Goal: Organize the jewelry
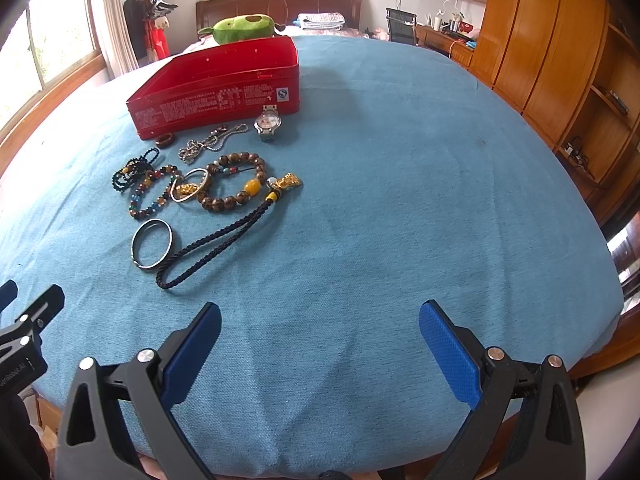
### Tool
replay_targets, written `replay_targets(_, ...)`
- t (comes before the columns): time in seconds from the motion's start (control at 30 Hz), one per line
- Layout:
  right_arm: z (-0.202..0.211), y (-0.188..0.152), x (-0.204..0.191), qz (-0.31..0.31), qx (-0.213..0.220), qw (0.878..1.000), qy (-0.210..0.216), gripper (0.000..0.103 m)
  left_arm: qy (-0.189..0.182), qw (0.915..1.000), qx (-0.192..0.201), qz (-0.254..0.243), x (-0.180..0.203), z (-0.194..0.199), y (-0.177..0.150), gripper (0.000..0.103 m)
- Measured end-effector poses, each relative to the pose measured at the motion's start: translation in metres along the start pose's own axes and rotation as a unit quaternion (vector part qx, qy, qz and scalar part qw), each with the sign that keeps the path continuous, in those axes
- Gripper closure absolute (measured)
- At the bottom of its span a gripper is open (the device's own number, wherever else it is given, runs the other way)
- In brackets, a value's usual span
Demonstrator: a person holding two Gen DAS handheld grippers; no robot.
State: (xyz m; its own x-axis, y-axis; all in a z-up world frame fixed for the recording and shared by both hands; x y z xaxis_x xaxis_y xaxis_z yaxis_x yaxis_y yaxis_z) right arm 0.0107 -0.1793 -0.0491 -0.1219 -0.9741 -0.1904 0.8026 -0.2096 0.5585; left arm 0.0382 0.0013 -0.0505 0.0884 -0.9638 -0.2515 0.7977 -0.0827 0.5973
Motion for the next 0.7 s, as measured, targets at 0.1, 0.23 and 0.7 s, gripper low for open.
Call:
replay_targets(0.1, -0.001, -0.001, -0.001, -0.001, -0.001, 1.000, 0.001, 0.004, 0.000, 1.0000, 0.000, 0.000, 0.000, 0.000, 0.000, 0.003)
replay_targets(0.23, -0.002, -0.001, 0.000, -0.001, -0.001, 1.000, 0.002, 0.004, -0.001, 1.0000, -0.003, 0.002, 0.000, -0.002, -0.001, 0.003)
replay_targets(0.7, -0.012, 0.029, 0.005, 0.002, -0.005, 0.996, 0.087, 0.004, -0.039, 0.9986, -0.020, 0.029, -0.011, -0.020, 0.018, 0.003)
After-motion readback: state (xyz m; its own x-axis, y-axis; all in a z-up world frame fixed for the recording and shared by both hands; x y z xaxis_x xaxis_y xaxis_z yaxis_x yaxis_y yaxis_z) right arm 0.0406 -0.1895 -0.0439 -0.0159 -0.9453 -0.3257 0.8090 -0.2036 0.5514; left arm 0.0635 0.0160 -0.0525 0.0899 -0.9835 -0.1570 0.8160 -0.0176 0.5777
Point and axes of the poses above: each gripper's, at about its wrist camera, not at the fingertips, and z roughly against the way its jaws point, x to its right, y to its top, the point moved 6 cm from there along -z, roughly the way its jaws point, and after that the axes turned 15 degrees about y, right-handed, at the moved point
